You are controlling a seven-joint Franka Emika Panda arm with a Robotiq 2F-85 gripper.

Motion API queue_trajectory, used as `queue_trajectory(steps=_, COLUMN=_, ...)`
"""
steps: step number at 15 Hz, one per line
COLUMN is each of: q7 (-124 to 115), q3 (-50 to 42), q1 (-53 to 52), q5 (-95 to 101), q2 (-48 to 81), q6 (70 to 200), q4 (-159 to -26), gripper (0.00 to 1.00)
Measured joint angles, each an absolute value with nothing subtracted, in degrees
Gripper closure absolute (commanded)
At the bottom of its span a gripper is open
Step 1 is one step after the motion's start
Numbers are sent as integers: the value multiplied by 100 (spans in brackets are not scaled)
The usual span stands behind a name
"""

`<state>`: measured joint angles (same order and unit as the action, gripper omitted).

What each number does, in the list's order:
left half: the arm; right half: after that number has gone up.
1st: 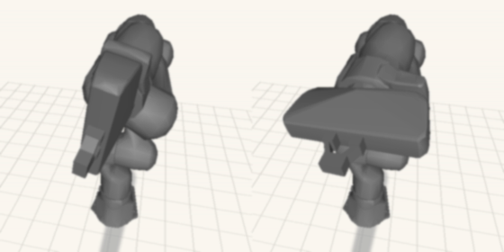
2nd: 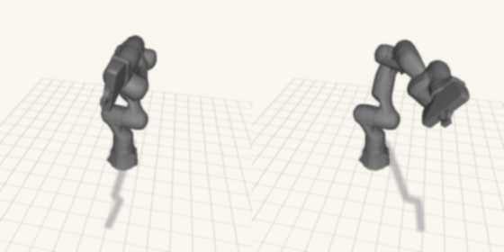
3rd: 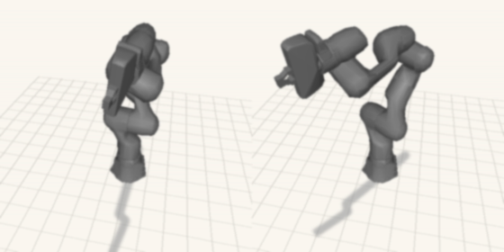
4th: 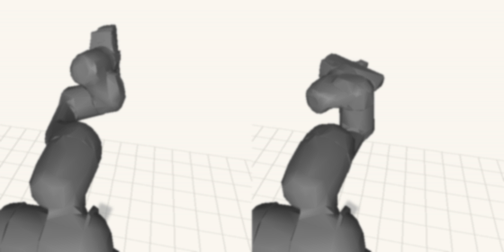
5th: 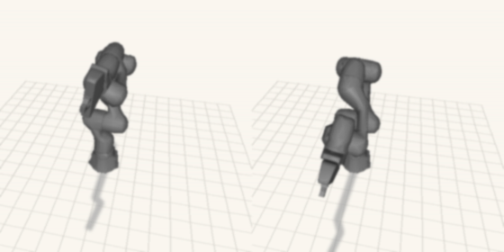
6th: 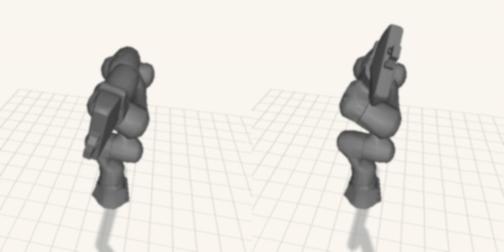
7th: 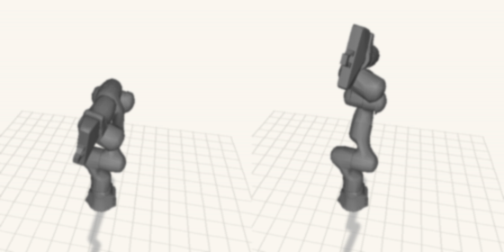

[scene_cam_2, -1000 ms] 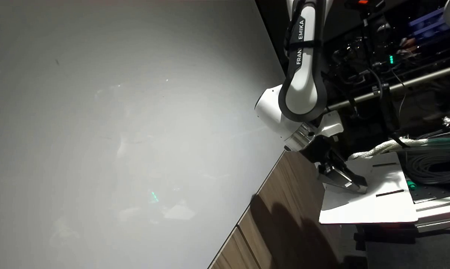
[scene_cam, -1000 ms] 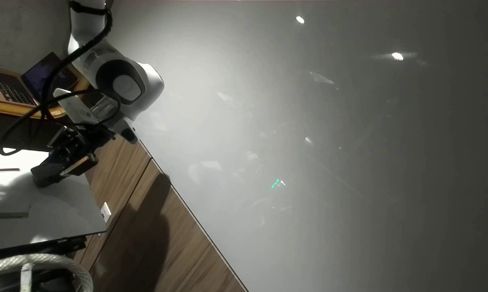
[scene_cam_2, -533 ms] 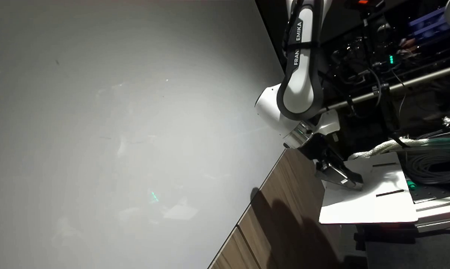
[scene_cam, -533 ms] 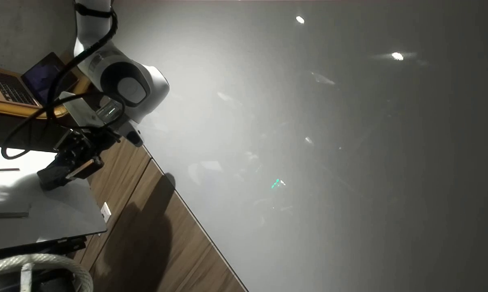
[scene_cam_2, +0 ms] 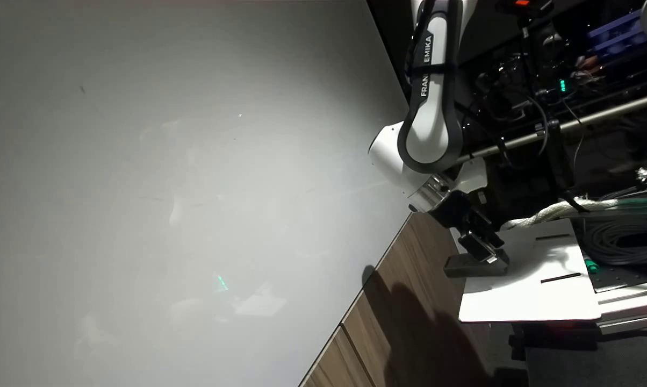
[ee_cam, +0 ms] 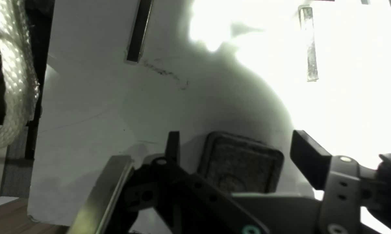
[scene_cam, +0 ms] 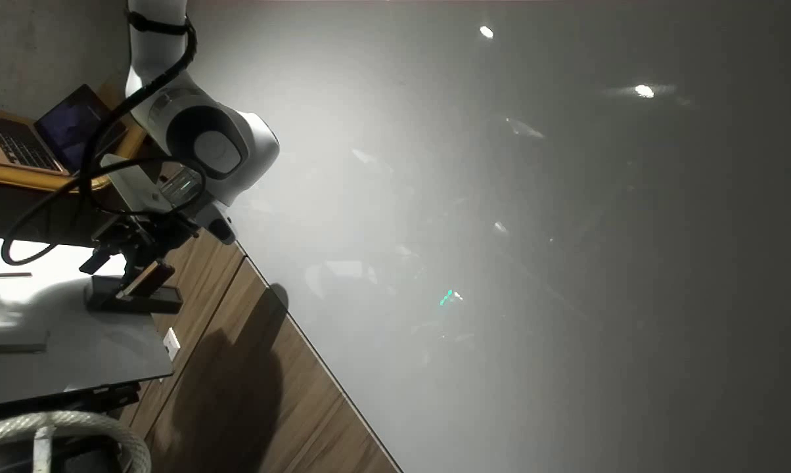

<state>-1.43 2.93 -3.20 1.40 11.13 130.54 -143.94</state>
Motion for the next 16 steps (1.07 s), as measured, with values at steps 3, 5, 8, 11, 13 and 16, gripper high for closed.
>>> queue_trajectory(steps=3, q7=-137, q3=293, q1=-320, q5=139, q2=1203, q6=13057, q4=-14394, gripper=0)
queue_trajectory(steps=5, q7=-137, q3=293, q1=-320, q5=139, q2=1266, q6=13059, q4=-14394, gripper=0)
queue_trajectory(steps=8, q7=-137, q3=293, q1=-320, q5=147, q2=1321, q6=13060, q4=-14395, gripper=0)
queue_trajectory(steps=11, q7=-170, q3=293, q1=-336, q5=356, q2=1301, q6=13052, q4=-14401, gripper=0)
queue_trajectory(steps=13, q7=-243, q3=296, q1=-385, q5=570, q2=1181, q6=13044, q4=-14448, gripper=0)
queue_trajectory(steps=16, q7=-535, q3=352, q1=-581, q5=976, q2=718, q6=12862, q4=-14638, gripper=0)
